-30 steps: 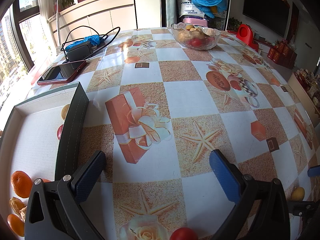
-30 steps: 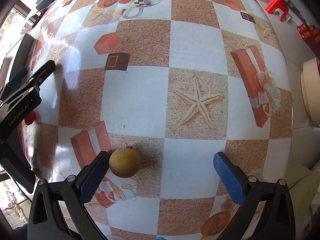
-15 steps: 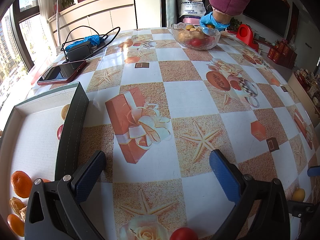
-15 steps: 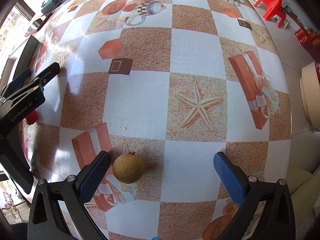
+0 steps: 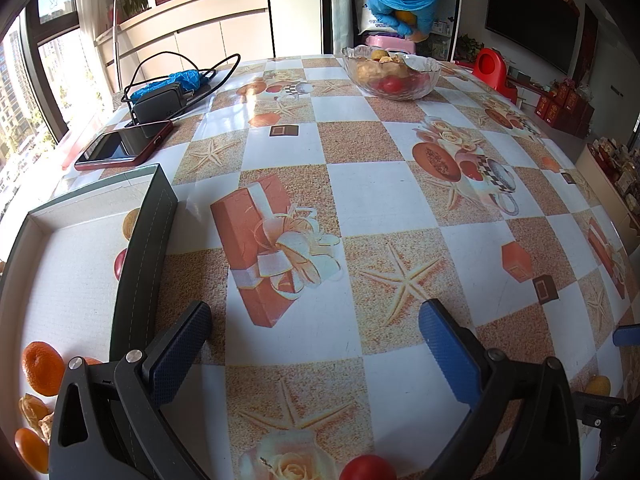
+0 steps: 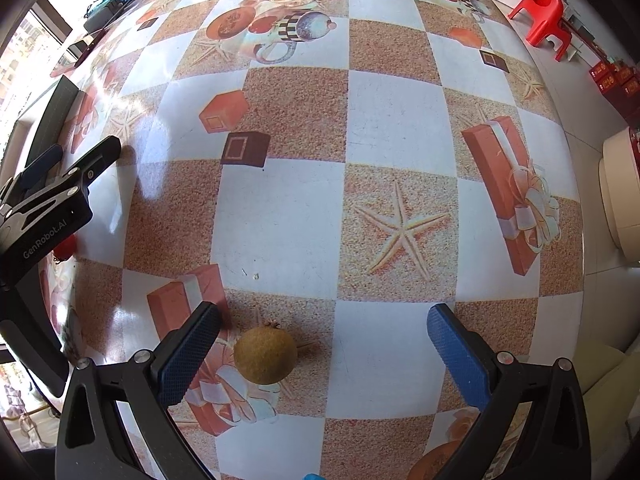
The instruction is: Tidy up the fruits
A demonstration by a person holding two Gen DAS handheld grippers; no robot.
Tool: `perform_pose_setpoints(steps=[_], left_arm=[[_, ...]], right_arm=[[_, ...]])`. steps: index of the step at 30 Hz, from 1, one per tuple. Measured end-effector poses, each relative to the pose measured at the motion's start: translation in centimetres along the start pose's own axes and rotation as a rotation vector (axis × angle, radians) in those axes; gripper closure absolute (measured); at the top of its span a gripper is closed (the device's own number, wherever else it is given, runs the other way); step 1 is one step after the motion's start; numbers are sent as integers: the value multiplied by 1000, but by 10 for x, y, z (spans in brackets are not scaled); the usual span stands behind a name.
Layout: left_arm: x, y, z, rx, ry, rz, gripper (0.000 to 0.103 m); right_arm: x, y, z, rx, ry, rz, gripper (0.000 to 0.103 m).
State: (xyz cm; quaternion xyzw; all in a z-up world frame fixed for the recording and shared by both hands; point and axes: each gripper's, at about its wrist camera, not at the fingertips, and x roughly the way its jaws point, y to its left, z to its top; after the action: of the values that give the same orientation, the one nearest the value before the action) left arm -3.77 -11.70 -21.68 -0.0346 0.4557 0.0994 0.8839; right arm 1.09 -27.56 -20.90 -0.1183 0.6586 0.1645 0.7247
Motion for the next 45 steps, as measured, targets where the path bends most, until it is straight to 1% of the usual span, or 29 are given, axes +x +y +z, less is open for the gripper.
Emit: perform_pose_setpoints(steps=[5, 14, 16, 20, 23, 28, 34, 37, 41, 45], left_arm=[[0, 0, 0, 0, 0, 0, 0], [0, 0, 0, 0, 0, 0, 0], [0, 0, 0, 0, 0, 0, 0], [0, 0, -1, 0, 0, 0, 0], [0, 0, 0, 0, 0, 0, 0], [0, 0, -1, 0, 0, 0, 0], [0, 0, 0, 0, 0, 0, 0], [0, 0, -1, 0, 0, 0, 0], [0, 0, 0, 0, 0, 0, 0], [0, 0, 0, 0, 0, 0, 0]], right_arm=[[5, 2, 11, -4, 16, 0, 0], [2, 1, 8, 1, 7, -1, 0], [3, 1, 6, 23, 27, -3, 0], [6, -2, 8, 86, 101, -4, 0], [9, -1, 8, 100, 148, -3, 0], [11, -3, 10, 119, 166, -1, 0], [12, -6, 9, 122, 154, -1, 0], [15, -4, 11, 105, 209, 4, 0], [0, -15, 10, 160, 193, 77, 0], [-8, -17, -2, 148, 202, 84, 0]])
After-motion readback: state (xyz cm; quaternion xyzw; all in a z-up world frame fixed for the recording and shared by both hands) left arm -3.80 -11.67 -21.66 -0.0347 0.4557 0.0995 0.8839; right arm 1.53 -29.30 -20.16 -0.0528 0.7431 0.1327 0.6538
